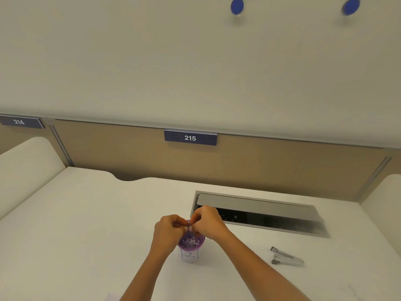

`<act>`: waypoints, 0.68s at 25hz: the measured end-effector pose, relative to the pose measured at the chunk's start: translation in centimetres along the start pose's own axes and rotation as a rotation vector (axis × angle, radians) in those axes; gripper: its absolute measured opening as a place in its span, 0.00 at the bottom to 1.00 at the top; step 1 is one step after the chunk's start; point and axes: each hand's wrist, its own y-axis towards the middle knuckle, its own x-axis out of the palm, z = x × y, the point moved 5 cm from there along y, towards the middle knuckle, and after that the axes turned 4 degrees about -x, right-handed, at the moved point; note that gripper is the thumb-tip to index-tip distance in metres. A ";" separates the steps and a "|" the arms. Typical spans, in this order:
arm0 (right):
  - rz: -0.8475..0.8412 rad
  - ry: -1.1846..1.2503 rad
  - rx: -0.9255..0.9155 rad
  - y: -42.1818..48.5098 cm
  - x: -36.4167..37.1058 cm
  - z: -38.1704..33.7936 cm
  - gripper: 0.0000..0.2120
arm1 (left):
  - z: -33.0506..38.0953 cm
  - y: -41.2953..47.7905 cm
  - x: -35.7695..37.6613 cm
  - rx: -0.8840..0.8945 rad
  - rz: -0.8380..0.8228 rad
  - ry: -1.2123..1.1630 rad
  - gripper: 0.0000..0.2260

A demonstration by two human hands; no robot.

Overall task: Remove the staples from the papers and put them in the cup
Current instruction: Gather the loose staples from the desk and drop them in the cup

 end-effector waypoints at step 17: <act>0.012 -0.139 -0.089 -1.3 -0.3 -1.2 0.11 | -1.2 -0.2 -0.3 -0.119 -0.044 -0.301 0.06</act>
